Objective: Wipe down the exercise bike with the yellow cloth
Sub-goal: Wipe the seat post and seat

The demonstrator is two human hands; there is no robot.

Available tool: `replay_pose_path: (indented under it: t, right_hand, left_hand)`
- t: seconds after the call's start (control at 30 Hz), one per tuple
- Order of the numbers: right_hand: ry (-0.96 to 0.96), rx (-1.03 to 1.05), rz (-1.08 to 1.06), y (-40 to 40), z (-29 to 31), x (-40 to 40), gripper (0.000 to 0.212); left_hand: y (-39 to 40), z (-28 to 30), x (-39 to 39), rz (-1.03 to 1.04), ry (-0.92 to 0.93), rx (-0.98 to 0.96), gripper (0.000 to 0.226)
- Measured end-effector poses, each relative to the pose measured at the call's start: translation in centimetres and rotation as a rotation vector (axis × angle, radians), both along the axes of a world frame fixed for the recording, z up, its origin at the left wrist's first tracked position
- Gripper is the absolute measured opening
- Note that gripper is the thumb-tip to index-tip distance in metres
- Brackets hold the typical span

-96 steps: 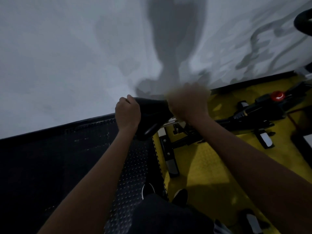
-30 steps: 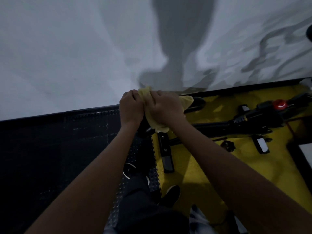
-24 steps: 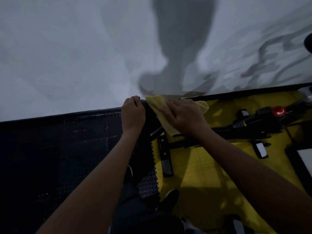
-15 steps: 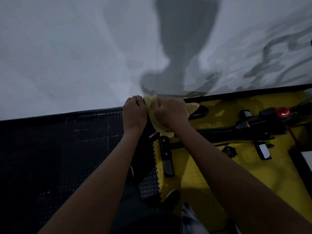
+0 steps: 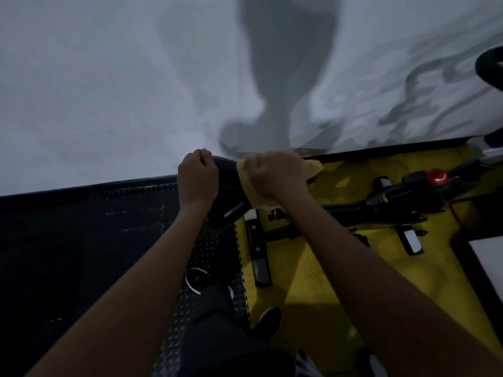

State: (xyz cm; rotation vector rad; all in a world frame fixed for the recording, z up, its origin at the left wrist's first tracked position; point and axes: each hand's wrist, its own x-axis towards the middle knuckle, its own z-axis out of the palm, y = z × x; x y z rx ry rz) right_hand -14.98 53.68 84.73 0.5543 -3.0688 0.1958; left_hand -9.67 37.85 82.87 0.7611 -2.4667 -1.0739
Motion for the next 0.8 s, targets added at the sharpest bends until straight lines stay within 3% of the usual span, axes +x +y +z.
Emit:
replay_pose_path:
  t: [0.1, 0.23, 0.33, 0.47, 0.63, 0.8]
  right_hand:
    - [0.041, -0.147, 0.141, -2.0, -0.4, 3.0, 0.054]
    - [0.078, -0.139, 0.340, 1.8, -0.5, 2.4, 0.051]
    - [0.090, -0.140, 0.150, 4.4, 0.5, 0.3, 0.050]
    - [-0.054, -0.018, -0.118, -0.1, 1.2, -0.4, 0.057]
    - [0.051, -0.258, 0.010, -3.1, -0.4, 3.8, 0.045]
    - [0.130, -0.158, 0.219, 2.2, -0.8, 2.3, 0.045]
  left_hand:
    - [0.1, 0.1, 0.1, 0.009, -0.008, 0.002, 0.038]
    - [0.1, 0.0, 0.1, 0.010, 0.004, 0.004, 0.037]
    - [0.2, -0.1, 0.0, 0.007, 0.013, -0.001, 0.039]
    - [0.4, 0.0, 0.0, 0.012, 0.023, -0.007, 0.039]
    - [0.1, -0.2, 0.0, 0.011, 0.011, -0.014, 0.038]
    - [0.2, -0.1, 0.0, 0.007, 0.012, 0.005, 0.038]
